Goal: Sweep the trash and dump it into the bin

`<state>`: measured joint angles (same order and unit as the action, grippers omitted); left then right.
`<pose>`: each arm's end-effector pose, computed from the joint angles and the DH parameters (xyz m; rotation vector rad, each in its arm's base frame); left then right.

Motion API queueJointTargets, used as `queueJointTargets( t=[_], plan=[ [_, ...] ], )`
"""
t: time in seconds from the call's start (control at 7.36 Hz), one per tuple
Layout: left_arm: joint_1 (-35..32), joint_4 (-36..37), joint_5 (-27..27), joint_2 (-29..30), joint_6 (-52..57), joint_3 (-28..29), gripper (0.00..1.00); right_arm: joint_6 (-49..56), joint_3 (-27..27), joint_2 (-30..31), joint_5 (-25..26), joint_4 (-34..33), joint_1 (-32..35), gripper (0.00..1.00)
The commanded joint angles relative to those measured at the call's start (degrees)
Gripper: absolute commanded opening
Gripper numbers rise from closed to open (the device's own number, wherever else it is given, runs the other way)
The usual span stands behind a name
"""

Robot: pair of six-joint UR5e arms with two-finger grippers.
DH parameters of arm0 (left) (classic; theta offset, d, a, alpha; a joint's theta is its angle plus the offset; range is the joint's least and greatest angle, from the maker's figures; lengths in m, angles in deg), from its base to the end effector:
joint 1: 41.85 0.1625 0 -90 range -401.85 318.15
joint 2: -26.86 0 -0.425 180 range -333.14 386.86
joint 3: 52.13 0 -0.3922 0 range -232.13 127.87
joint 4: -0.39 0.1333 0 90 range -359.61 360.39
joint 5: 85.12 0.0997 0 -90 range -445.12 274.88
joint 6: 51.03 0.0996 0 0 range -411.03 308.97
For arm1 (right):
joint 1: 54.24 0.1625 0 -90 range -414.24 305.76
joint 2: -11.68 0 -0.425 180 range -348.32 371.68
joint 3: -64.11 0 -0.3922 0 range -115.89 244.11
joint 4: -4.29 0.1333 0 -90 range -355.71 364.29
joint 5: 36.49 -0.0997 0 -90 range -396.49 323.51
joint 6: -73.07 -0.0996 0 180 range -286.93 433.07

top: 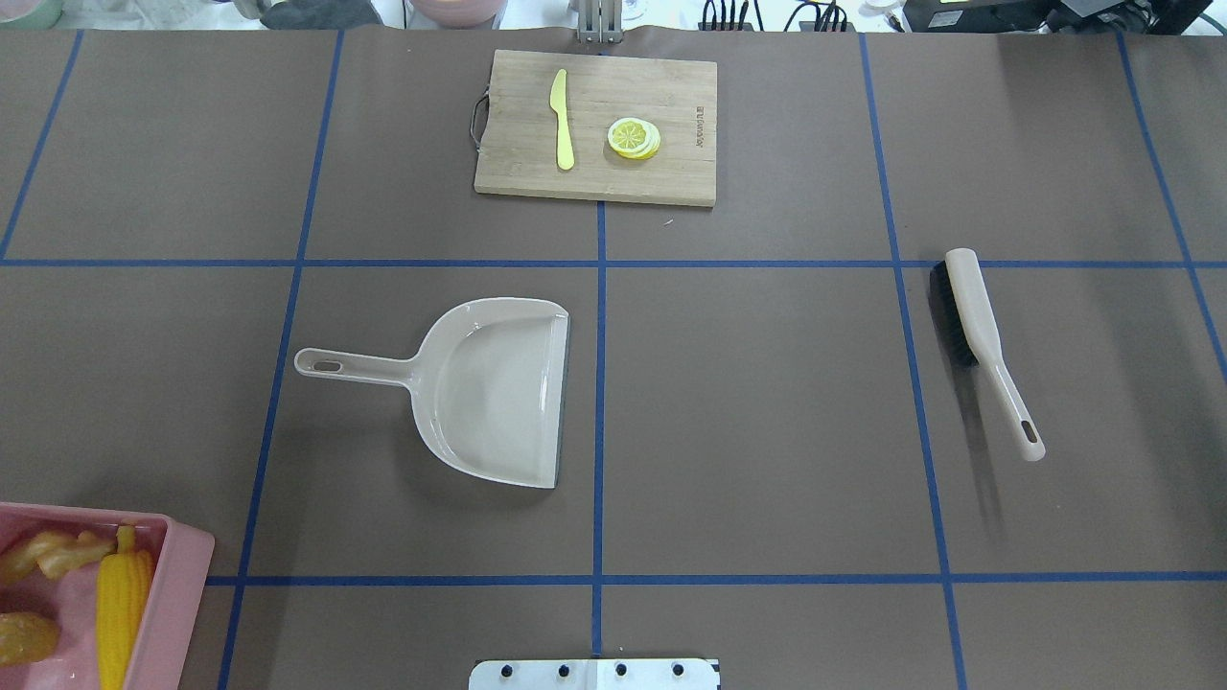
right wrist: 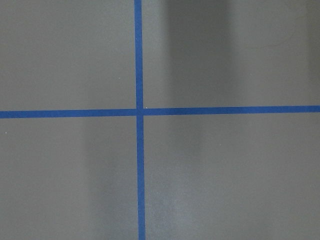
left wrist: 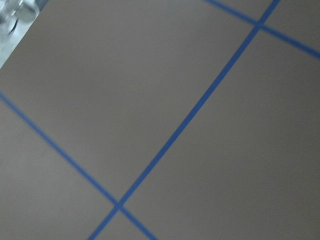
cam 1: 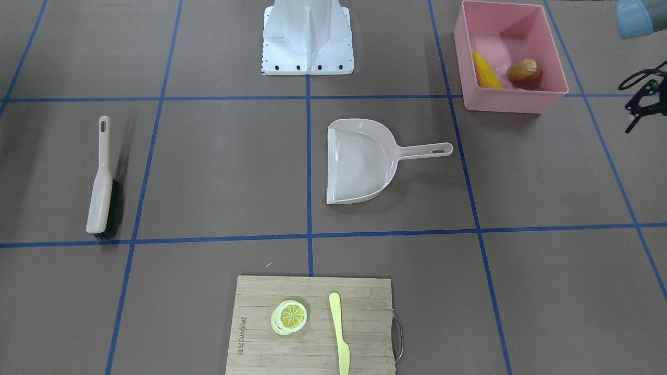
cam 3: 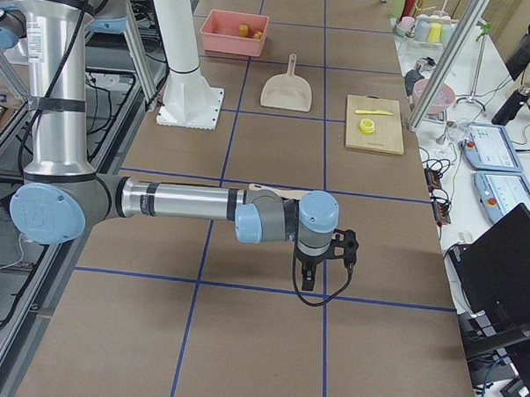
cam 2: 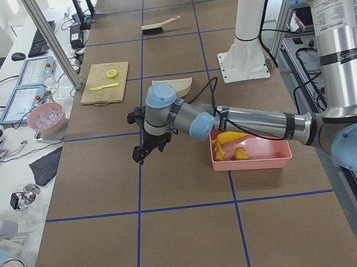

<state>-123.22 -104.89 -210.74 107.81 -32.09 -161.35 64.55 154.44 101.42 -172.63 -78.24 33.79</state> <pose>-0.0078 -0.4503 0.5432 0.4901 0.5788 0.5963 0.0442 -0.5043 0.6378 0.0589 -0.8127 0.0513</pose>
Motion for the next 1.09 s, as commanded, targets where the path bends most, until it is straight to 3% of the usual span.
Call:
queueJointTargets(
  t=[0.0,0.14,0.54,0.95],
  plan=[
    [-6.87,4.56,-2.43,-4.81,-16.55,0.85,0.98,0.0,-0.07,0.0,0.09,0.0,-0.05,1.0],
    [-6.88,5.34,-3.83,-5.7,-27.36,0.94,0.98,0.0,-0.07,-0.09,0.09,0.0,-0.05,1.0],
    [-6.88,5.44,-4.89,-5.71,-28.88,2.44,0.98,0.09,0.19,0.17,-0.26,0.0,0.47,1.0],
    [-6.79,3.68,-13.03,-5.27,-29.4,4.89,0.98,0.09,0.02,0.09,0.0,0.0,0.48,1.0]
  ],
)
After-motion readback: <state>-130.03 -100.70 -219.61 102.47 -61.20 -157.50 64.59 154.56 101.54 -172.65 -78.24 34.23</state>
